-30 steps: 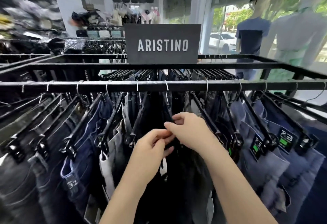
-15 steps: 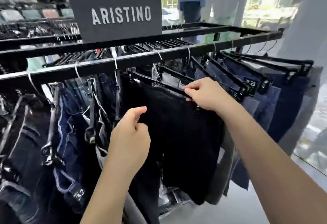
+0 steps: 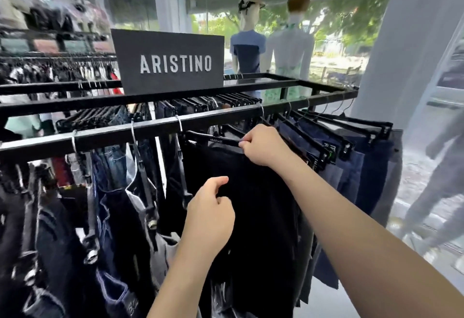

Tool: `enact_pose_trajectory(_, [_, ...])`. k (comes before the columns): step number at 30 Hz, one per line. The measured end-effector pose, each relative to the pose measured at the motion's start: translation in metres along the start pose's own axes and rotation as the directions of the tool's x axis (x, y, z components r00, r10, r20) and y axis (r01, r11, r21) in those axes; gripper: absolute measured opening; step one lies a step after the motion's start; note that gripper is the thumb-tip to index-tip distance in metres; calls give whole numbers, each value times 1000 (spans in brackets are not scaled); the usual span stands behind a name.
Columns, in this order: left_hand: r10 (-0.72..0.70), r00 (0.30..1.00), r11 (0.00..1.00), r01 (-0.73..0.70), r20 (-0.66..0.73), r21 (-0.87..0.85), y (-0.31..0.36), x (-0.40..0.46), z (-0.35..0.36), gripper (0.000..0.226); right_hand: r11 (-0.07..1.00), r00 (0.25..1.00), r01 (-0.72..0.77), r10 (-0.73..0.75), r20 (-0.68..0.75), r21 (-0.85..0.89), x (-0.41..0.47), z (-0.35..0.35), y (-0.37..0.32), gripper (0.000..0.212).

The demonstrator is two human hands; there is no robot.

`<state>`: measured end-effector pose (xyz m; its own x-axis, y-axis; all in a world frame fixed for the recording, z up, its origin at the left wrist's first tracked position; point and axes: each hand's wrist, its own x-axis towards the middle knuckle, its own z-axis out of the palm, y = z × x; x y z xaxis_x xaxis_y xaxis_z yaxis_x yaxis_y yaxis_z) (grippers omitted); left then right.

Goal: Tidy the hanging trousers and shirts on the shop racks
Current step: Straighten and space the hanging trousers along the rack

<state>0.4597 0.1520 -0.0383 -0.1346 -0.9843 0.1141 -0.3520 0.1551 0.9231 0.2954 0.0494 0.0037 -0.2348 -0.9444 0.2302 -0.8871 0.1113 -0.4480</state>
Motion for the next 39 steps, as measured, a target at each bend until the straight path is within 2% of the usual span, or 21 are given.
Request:
enact_pose_trajectory(3, [19,1000,989,-22,20,147,-1,-4,3,49,997,997,-59,57,58,41,-20,17,18,24])
enact_pose_trajectory(6, [119,992,866,-123,41,484,6,-8,14,47,985,987,-148,141,77,92,-68,19,48,26])
enact_pose_trajectory(7, [167,985,847,-161,33,507,8,-9,21,46,978,983,-174,166,73,114,-85,15,59,26])
enact_pose_trajectory(11, [389,921,852,-359,-3,380,-7,-16,62,50,973,983,-180,181,7,144,-155,-31,102,24])
enact_pose_trajectory(15, [381,925,853,-357,13,380,-42,-1,103,55,926,961,-258,274,-20,277,-232,-93,140,15])
enact_pose_trajectory(17, [466,883,813,-449,48,370,-44,8,117,61,894,942,-307,334,-31,327,-268,-116,157,15])
enact_pose_trajectory(20, [554,821,810,-570,139,137,-31,13,133,55,863,908,-375,415,-54,338,-310,-140,179,14])
enact_pose_trajectory(23, [584,793,811,-578,173,-88,-19,6,146,61,854,894,-411,446,-44,320,-337,-156,192,14])
enact_pose_trajectory(25, [604,770,795,-598,204,-97,-13,5,154,64,848,888,-421,458,-46,321,-348,-161,197,15])
enact_pose_trajectory(28, [699,671,688,-725,249,23,-13,10,162,57,833,885,-413,463,-54,368,-360,-163,203,16])
enact_pose_trajectory(31, [658,668,682,-724,347,100,-12,6,156,45,828,864,-486,504,8,278,-370,-161,215,15])
enact_pose_trajectory(32, [639,640,664,-739,426,114,-13,4,154,42,824,847,-525,530,38,212,-372,-158,221,16])
enact_pose_trajectory(34, [614,512,574,-812,600,106,-18,0,153,44,808,816,-578,574,64,118,-376,-148,232,15])
enact_pose_trajectory(36, [528,432,606,-795,731,31,-27,-7,153,46,790,798,-602,601,43,118,-376,-137,240,13])
enact_pose_trajectory(39, [451,407,689,-725,794,-20,-42,-26,157,46,778,776,-627,628,-46,48,-371,-123,251,15])
